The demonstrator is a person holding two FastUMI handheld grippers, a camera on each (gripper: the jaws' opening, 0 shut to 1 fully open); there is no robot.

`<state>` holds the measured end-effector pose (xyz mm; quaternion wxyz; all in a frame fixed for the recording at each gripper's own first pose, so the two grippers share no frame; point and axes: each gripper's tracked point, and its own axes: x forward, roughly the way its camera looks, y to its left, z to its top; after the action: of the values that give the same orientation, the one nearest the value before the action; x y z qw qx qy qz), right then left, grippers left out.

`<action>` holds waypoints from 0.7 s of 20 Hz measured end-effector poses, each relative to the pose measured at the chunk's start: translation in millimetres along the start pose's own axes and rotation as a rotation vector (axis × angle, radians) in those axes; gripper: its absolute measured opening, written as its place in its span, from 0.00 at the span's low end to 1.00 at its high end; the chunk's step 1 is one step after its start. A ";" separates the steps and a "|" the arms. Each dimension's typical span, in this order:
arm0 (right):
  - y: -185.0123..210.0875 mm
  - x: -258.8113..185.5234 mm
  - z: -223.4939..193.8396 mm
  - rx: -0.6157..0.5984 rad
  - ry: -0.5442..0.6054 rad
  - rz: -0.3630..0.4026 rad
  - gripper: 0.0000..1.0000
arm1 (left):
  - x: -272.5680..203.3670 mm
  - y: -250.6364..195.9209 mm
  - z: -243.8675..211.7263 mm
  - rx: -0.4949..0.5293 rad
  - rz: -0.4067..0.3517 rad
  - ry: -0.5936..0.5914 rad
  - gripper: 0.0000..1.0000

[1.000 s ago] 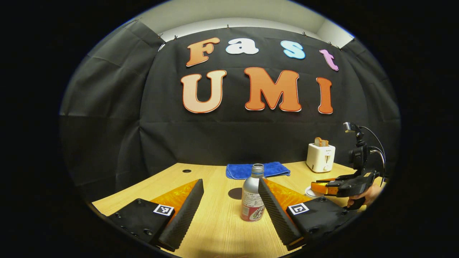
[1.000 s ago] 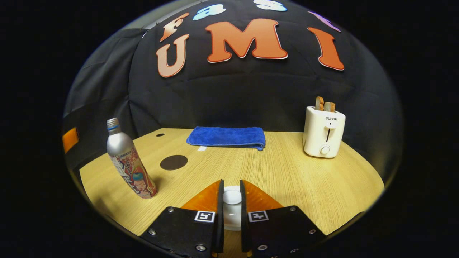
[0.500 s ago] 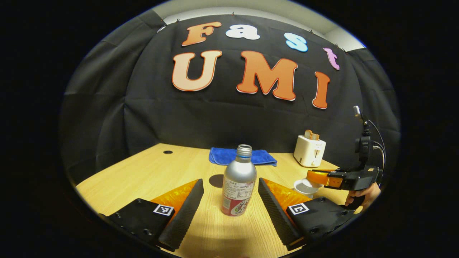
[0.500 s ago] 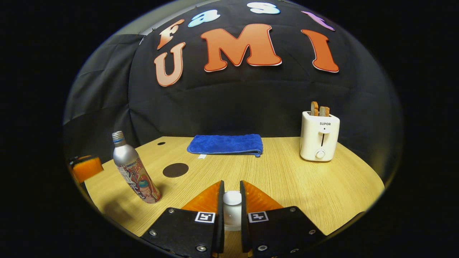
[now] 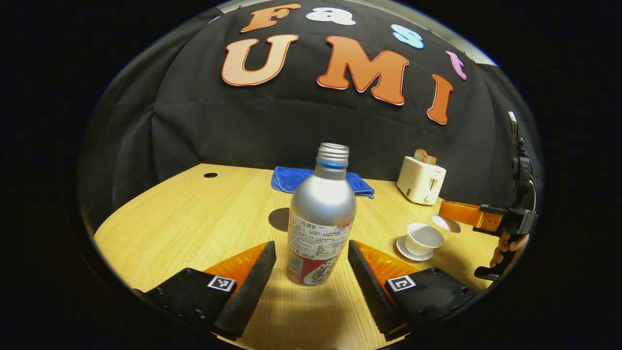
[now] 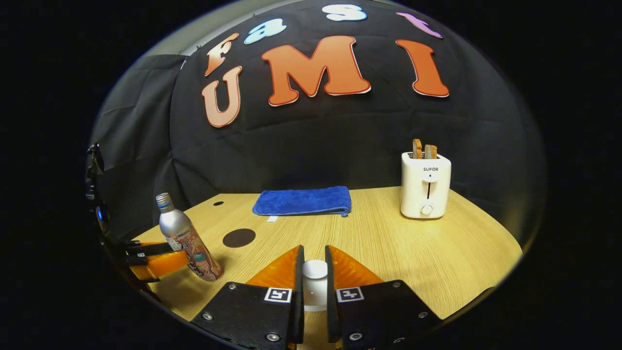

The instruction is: Open the teacup lid with one hand, grasp the water bottle and pour water into the teacup with the other hand; after pouring, place the water bottle on the coaster and then close the teacup lid.

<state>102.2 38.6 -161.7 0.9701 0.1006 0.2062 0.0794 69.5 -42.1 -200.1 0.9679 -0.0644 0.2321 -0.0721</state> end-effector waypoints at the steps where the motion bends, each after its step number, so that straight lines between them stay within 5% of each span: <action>1: 0.5 -1.9 1.0 0.001 -0.003 -0.002 0.19 | 4.1 -0.4 -3.7 0.007 -0.001 0.009 0.97; 13: -13.0 -12.1 9.8 0.007 -0.027 -0.016 0.19 | 31.6 0.6 -5.4 0.124 0.047 0.027 0.96; 14: -13.3 -13.8 11.2 0.010 -0.032 -0.014 0.19 | 34.8 0.4 -6.1 0.126 0.054 0.035 0.87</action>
<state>95.9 21.2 -149.4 0.9733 0.1050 0.1920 0.0697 97.4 -48.1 -220.9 0.9674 0.0041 0.2458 -0.0617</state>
